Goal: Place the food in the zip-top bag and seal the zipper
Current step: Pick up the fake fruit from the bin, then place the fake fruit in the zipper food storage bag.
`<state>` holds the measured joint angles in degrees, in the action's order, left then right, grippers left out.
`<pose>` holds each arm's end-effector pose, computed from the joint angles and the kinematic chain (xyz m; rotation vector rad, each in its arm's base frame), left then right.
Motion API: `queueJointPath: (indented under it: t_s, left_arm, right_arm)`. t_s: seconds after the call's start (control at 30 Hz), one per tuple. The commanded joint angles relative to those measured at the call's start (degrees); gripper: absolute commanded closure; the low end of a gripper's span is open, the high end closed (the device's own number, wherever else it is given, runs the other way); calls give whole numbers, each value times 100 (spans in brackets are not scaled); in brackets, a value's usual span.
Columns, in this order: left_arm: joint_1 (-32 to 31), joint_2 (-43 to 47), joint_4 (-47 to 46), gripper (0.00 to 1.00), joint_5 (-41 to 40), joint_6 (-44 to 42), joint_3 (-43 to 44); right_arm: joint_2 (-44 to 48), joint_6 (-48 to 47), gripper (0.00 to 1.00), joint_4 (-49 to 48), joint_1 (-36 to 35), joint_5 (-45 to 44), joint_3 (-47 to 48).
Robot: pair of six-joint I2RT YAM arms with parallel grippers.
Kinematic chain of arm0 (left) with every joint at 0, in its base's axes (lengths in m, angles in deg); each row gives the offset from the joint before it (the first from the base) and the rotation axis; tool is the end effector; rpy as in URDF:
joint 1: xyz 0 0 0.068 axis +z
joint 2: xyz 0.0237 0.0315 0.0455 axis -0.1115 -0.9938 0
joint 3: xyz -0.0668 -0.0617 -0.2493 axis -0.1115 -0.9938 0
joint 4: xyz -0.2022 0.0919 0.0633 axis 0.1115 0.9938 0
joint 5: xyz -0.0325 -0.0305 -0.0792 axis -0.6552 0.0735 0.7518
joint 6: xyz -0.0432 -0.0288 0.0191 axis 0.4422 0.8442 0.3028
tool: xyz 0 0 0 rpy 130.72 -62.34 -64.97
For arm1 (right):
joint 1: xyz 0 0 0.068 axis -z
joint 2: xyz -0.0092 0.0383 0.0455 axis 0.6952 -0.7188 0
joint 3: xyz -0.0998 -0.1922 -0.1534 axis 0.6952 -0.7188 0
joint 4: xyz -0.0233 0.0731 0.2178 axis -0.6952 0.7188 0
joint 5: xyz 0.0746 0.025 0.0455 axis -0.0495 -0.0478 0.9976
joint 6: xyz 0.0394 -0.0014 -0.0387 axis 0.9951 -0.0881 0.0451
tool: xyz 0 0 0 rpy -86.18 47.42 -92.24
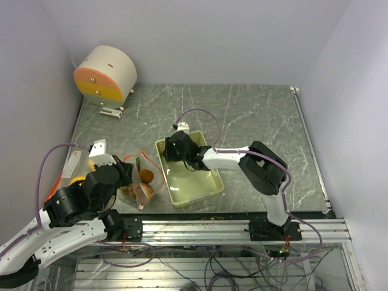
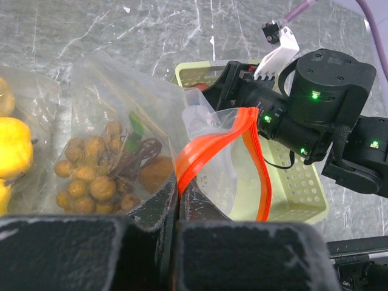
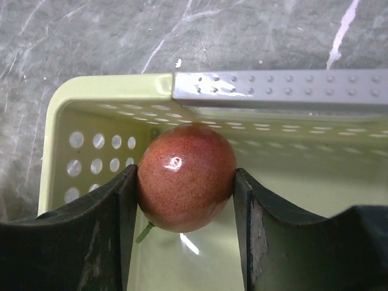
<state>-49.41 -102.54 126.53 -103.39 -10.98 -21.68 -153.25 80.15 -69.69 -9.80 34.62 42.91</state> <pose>0.0484 -0.0274 0.3142 -0.2966 1.9583 -0.4517 0.2525 0.3297 0.1693 -0.2339 2.2386 0.5831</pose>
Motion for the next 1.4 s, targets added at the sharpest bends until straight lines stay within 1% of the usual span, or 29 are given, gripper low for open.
queueJointPath:
  t_s: [0.0, 0.03, 0.13, 0.23, 0.33, 0.4, 0.47, 0.53, 0.6, 0.67, 0.77, 0.83, 0.9, 0.97, 1.0, 1.07, 1.1, 1.17, 1.2, 1.37]
  left_arm:
    - [-3, 35, 41, 93, 31, 63, 70]
    - [-6, 45, 23, 93, 36, 58, 65]
    - [-6, 43, 18, 93, 30, 66, 69]
    - [0, 14, 48, 93, 7, 79, 80]
    - [-5, 12, 4, 93, 49, 63, 56]
    - [4, 12, -5, 93, 56, 62, 33]
    - [-2, 8, -1, 93, 24, 79, 24]
    - [0, -5, -10, 93, 17, 73, 24]
    - [-2, -19, -58, 93, 22, 39, 10]
    - [0, -76, -81, 93, 37, 36, 22]
    - [-4, -140, -103, 93, 67, 53, 51]
    - [-5, -149, -121, 93, 121, 53, 63]
    - [-1, -155, -122, 93, 180, 53, 69]
    - [-3, -138, -112, 93, 195, 60, 90]
    - [0, -126, -115, 93, 197, 50, 100]
    - [0, -108, -114, 93, 208, 30, 133]
    - [-2, -103, -114, 93, 201, 23, 150]
    - [-3, -103, -68, 93, 169, 23, 163]
    - [-5, -96, -46, 93, 153, 33, 159]
    - [-3, -43, -97, 93, 114, 27, 62]
  right_arm:
    - [268, -78, 69, -50, 14, -143, -325]
    - [359, -93, 72, -3, 14, -179, -363]
    - [858, -194, 73, 106, 10, -215, -618]
    - [1717, -408, 72, 11, -14, -37, -1073]
    - [2692, -683, 72, -399, -35, 810, -1707]
    - [3286, -923, 72, -553, -135, 1396, -1927]
    - [3837, -1311, 72, -719, -411, 2026, -2044]
    - [4133, -1759, 70, -934, -842, 2681, -2078]
    - [4136, -2123, 69, -889, -1359, 2811, -1920]
    - [3872, -2263, 69, -782, -1662, 2840, -1574]
    - [3375, -2086, 69, -882, -1726, 2681, -1246]
    - [3050, -2071, 68, -787, -1730, 2273, -1039]
    - [2768, -1963, 63, -640, -1735, 1510, -890]
    - [2451, -1914, 55, -277, -1739, 683, -629]
    - [2305, -1894, 50, -88, -1739, 318, -475]
    - [2126, -1906, 33, 86, -1735, -60, -312]
    - [2110, -1887, 22, 97, -1736, -122, -298]
    - [2257, -1919, 3, -53, -1740, -12, -400]
    - [2397, -1944, 0, -144, -1758, 43, -472]
    - [3102, -1988, 0, -87, -1867, 73, -760]
